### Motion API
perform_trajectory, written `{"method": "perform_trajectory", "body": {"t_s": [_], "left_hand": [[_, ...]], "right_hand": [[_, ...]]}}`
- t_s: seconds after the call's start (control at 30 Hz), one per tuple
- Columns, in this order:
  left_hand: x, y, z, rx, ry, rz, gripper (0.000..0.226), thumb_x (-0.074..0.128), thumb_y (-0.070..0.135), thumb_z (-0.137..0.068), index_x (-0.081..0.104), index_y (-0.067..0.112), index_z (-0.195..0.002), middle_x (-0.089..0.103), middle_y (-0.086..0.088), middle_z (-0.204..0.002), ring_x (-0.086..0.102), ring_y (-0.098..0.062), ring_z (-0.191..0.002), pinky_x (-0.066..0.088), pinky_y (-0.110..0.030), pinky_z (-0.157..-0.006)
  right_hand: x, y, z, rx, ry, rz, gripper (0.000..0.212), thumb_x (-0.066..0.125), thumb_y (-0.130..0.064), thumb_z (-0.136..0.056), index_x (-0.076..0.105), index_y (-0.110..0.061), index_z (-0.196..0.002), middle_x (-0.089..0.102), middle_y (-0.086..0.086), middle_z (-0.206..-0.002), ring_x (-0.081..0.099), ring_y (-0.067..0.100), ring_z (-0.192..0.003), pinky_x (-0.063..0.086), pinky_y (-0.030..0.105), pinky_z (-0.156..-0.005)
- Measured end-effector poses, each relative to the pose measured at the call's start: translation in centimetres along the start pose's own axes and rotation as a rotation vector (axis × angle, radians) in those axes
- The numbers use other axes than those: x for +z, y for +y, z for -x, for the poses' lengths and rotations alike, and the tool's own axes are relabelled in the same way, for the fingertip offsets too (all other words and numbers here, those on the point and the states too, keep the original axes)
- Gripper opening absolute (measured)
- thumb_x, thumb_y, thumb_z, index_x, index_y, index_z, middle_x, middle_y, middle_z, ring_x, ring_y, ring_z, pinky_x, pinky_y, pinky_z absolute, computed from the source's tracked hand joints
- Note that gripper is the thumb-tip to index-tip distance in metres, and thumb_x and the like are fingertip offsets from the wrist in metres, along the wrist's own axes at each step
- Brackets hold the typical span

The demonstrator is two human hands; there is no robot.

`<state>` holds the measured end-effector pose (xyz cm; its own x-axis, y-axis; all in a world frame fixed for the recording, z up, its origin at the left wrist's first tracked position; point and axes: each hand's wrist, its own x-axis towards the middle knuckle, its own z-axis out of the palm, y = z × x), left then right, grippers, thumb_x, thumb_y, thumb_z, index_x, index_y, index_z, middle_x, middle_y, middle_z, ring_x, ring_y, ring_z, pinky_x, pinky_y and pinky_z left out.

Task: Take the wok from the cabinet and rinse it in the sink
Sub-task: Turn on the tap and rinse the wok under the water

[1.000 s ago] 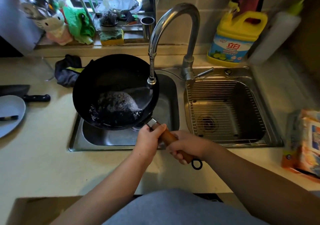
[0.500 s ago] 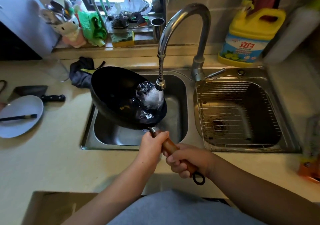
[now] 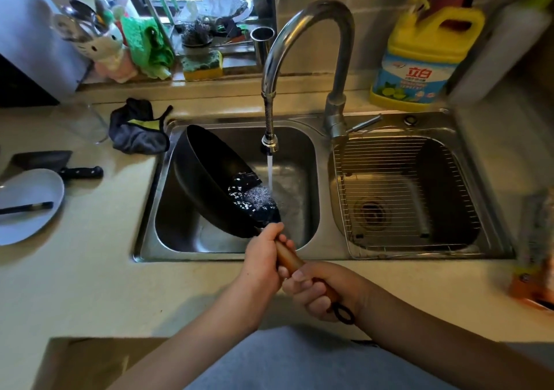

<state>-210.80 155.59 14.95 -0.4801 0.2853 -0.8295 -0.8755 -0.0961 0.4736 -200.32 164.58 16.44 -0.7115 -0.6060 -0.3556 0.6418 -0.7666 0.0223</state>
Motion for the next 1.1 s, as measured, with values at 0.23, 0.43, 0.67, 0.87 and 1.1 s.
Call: {"method": "perform_trajectory", "body": {"t_s": [0.23, 0.43, 0.67, 0.87, 1.1], "left_hand": [[0.5, 0.8, -0.6, 0.107, 0.106, -0.050, 0.018, 0.056, 0.010, -0.090, 0.049, 0.013, -0.074, 0.047, 0.000, -0.056, 0.050, -0.011, -0.047, 0.043, -0.026, -0.049], [0.6, 0.6, -1.0, 0.078, 0.089, -0.048, 0.020, 0.060, 0.011, -0.085, 0.054, 0.012, -0.065, 0.053, -0.003, -0.052, 0.056, -0.014, -0.044, 0.050, -0.027, -0.047], [0.3, 1.2, -1.7, 0.124, 0.048, -0.244, 0.021, 0.067, 0.023, -0.083, 0.059, 0.007, -0.072, 0.055, -0.007, -0.052, 0.060, -0.022, -0.050, 0.052, -0.036, -0.054], [0.2, 2.1, -2.2, 0.177, -0.026, -0.300, 0.029, 0.066, 0.023, -0.090, 0.055, 0.007, -0.070, 0.052, -0.004, -0.046, 0.055, -0.021, -0.046, 0.050, -0.035, -0.055], [0.1, 2.6, -2.3, 0.209, -0.090, -0.300, 0.042, 0.070, 0.025, -0.089, 0.059, -0.005, -0.117, 0.067, -0.010, -0.079, 0.071, -0.015, -0.062, 0.058, -0.027, -0.059]], "right_hand": [[3.4, -1.9, -0.6, -0.011, 0.547, 0.583, 0.003, 0.057, -0.008, -0.092, 0.055, -0.010, -0.092, 0.056, 0.001, -0.068, 0.052, 0.006, -0.047, 0.044, 0.017, -0.039], [5.4, -2.3, -0.1, -0.098, 0.879, 1.379, 0.026, 0.058, -0.028, -0.093, 0.053, -0.020, -0.117, 0.067, 0.008, -0.091, 0.062, 0.012, -0.064, 0.050, 0.023, -0.047], [4.0, -4.1, 0.2, -0.201, 0.743, 1.162, 0.024, 0.067, -0.015, -0.090, 0.060, -0.013, -0.113, 0.063, 0.009, -0.078, 0.059, 0.009, -0.056, 0.050, 0.023, -0.048], [2.8, -5.3, -0.5, -0.214, 0.662, 0.899, 0.030, 0.065, -0.009, -0.089, 0.061, -0.006, -0.119, 0.065, 0.012, -0.089, 0.061, 0.009, -0.058, 0.050, 0.020, -0.047], [1.2, -6.3, -0.1, -0.217, 0.493, 0.569, 0.032, 0.061, -0.008, -0.091, 0.060, 0.000, -0.122, 0.067, 0.007, -0.083, 0.058, 0.009, -0.057, 0.049, 0.018, -0.042]]}}
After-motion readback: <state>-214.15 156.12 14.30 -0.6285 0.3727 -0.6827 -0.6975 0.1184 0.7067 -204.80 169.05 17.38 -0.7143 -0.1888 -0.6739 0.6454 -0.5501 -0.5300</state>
